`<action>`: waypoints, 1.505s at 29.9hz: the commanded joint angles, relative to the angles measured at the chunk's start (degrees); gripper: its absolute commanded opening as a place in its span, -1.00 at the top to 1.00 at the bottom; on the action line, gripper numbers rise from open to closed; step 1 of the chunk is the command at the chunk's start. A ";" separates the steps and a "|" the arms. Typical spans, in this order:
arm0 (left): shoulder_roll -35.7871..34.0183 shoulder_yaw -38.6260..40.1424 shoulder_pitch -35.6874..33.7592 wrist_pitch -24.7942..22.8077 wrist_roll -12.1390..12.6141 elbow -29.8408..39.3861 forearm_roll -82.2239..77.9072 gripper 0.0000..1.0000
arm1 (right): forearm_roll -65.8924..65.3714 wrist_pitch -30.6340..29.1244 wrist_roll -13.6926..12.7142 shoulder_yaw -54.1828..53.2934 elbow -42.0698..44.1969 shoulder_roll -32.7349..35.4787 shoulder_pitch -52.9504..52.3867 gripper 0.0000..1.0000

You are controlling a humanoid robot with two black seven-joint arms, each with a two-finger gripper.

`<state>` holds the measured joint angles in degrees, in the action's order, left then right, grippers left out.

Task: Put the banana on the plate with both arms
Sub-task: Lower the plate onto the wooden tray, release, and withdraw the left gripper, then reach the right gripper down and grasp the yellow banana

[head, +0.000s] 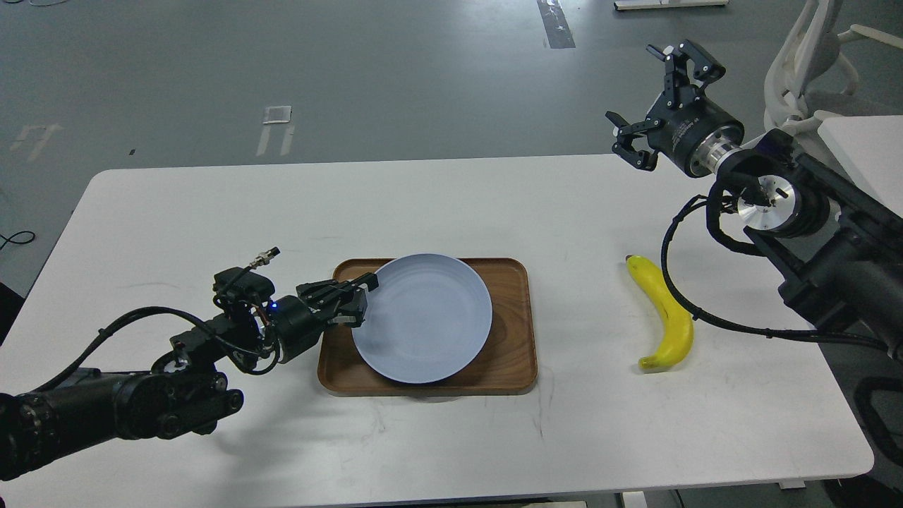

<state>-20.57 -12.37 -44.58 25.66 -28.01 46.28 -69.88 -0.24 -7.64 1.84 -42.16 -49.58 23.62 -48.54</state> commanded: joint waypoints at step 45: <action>-2.54 28.88 -10.09 -20.91 7.16 -2.42 53.17 -0.95 | -63.36 -1.24 -0.08 32.48 -15.98 22.95 -5.78 -0.98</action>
<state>-22.56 11.89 -54.61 8.25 -25.73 43.96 -22.81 -47.23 -8.91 1.76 -14.06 -64.07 44.13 -53.30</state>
